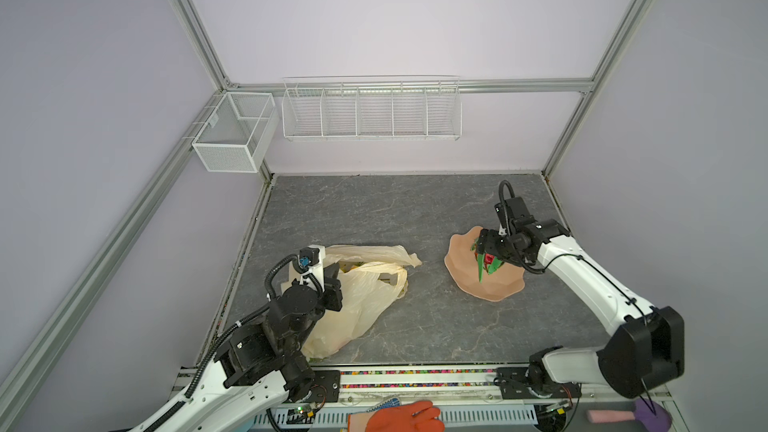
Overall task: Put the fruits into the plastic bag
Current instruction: 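Lift the dragon fruit and carry it toward the cream bag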
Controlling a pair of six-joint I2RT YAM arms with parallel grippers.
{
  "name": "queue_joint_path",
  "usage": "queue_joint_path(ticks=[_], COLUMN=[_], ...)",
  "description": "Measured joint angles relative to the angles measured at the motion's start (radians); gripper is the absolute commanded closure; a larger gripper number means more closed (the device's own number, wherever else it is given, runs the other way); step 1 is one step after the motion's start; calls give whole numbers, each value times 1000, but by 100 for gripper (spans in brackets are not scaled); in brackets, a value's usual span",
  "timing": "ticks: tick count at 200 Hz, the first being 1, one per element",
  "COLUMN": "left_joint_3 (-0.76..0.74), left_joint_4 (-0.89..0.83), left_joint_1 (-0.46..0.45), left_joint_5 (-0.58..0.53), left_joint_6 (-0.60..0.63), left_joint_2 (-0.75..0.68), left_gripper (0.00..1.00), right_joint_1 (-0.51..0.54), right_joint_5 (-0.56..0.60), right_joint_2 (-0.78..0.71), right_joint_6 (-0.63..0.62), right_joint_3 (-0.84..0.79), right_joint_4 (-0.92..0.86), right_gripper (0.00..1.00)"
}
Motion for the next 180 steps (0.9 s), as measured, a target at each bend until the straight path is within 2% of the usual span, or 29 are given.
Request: queue_joint_path(ticks=[38, 74, 120, 180], left_joint_3=[0, 0, 10, 14], left_joint_4=[4, 6, 15, 19], left_joint_1=[0, 0, 0, 0], left_joint_5=[27, 61, 83, 84], left_joint_6=[7, 24, 35, 41], left_joint_2=[0, -8, -14, -7], left_gripper=[100, 100, 100, 100], right_joint_1=[46, 171, 224, 335], right_joint_5=[-204, -369, -574, -740], right_joint_2=[-51, 17, 117, 135], right_joint_6=[-97, -177, -213, -224], right_joint_3=[3, 21, 37, 39], right_joint_4=[121, 195, 264, 271], right_gripper=[43, 45, 45, 47])
